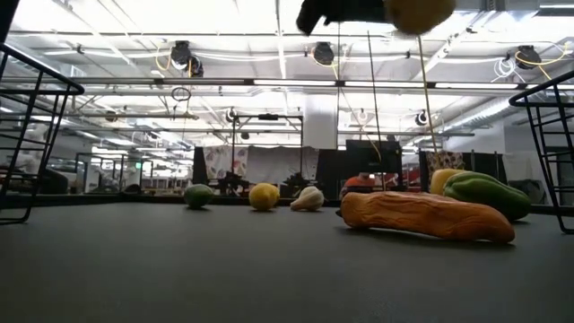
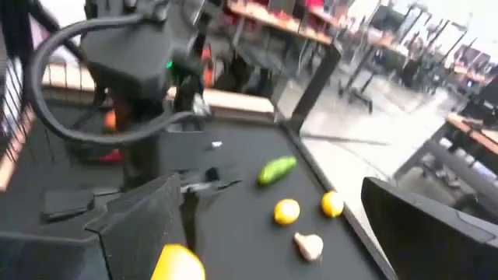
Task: Sort produce into baskets
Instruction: Put the bottom lemon into the bottom right basket
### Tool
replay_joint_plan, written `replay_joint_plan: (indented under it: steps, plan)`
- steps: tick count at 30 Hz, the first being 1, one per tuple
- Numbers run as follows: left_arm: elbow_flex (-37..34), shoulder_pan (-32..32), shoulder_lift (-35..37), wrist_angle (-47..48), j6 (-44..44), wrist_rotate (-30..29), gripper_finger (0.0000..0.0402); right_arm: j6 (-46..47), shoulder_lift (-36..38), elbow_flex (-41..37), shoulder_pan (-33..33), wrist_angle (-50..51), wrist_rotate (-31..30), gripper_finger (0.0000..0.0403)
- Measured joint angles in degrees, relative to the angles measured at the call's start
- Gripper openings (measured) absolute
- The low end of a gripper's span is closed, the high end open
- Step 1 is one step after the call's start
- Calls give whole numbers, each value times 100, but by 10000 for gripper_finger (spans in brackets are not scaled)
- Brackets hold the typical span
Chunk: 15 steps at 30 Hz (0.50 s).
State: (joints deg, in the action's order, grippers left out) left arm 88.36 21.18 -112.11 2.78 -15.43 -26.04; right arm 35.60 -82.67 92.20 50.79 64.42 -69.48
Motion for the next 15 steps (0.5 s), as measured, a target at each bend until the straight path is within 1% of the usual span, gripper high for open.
replay_joint_plan:
  steps: [1,3,6,8,10,12,15]
  plan:
    - [0,31,-4,-199,105,4,238,84,99,0,98,80,-109,391]
    - [3,62,-62,-666,252,1,238,356,306,0,213,324,-143,391]
    - [2,81,-206,-1195,549,-2,238,869,520,9,273,723,52,391]
    - [2,60,-361,-1682,737,11,238,1123,570,9,317,988,228,391]
    - [7,40,-536,-2164,982,126,238,1328,575,9,359,1231,272,391]
    - [144,12,-785,-2578,1151,250,238,1500,577,9,406,1410,270,391]
    - [455,-39,-1221,-2881,1294,368,238,1614,571,9,449,1467,212,391]
